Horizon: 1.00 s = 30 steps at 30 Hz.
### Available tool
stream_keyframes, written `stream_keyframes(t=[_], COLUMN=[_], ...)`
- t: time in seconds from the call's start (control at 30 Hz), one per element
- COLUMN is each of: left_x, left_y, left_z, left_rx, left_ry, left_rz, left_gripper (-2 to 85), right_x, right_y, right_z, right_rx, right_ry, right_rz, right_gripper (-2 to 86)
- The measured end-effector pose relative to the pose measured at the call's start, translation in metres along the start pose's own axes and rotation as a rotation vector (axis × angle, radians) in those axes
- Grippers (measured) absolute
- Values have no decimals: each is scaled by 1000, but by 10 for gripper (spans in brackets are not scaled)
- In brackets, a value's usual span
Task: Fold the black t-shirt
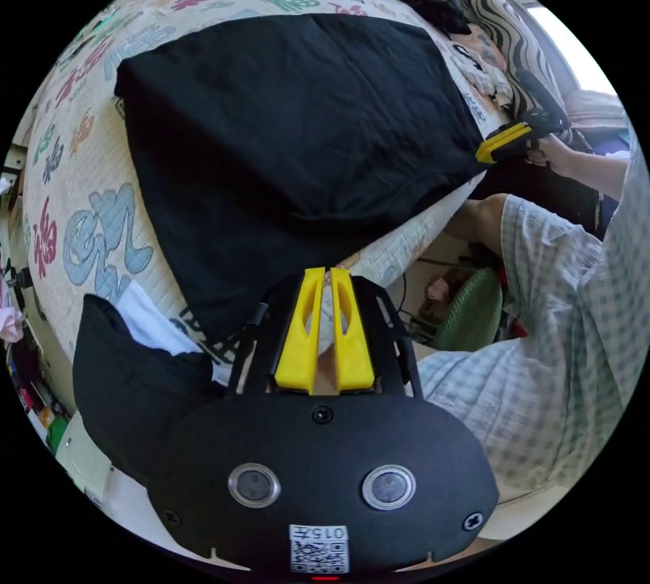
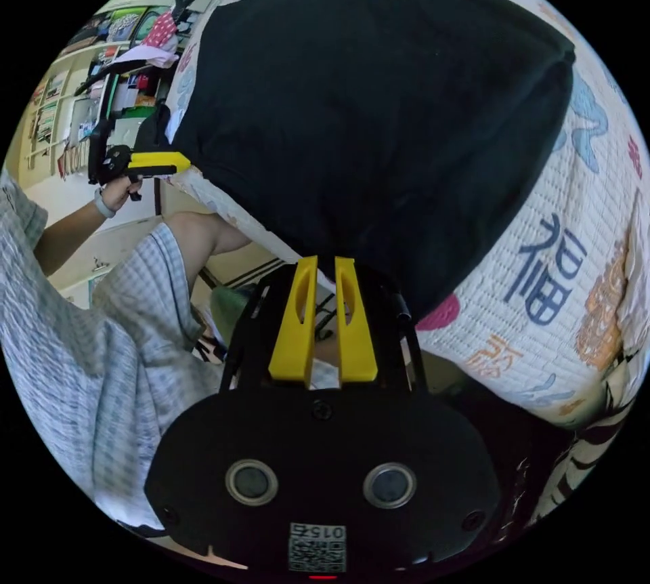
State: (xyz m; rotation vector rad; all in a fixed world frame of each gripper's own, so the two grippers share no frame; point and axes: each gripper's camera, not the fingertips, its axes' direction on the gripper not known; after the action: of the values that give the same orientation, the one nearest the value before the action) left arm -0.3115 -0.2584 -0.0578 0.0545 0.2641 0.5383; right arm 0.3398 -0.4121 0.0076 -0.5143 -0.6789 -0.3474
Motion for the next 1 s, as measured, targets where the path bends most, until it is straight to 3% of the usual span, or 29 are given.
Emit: stream_keyframes(t=[0.17,0.3,0.43,0.7,0.83,1.0], left_x=[-5,-22,-49,-196,-232,-254], left_y=[-16,-19,3,19,13,14], left_z=[-12,23,10,-101,-109,-95], left_rx=[132,-43,-71,484,498,419], left_ry=[48,60,114,211,169,204], left_rz=[30,1,-54,-522,-588,-626], left_gripper=[4,10,20,107,109,78], right_x=[-5,7,30,122,153,155], right_y=[-9,-33,-23,-25,-43,-71], right_z=[-7,34,23,-92,-106,-95], right_rx=[142,-3,55,548,617,525], right_ry=[-44,-28,-156,-128,-160,-132], right_rz=[-51,22,94,347,438,426], right_gripper=[10,-5,-8,72,87,79])
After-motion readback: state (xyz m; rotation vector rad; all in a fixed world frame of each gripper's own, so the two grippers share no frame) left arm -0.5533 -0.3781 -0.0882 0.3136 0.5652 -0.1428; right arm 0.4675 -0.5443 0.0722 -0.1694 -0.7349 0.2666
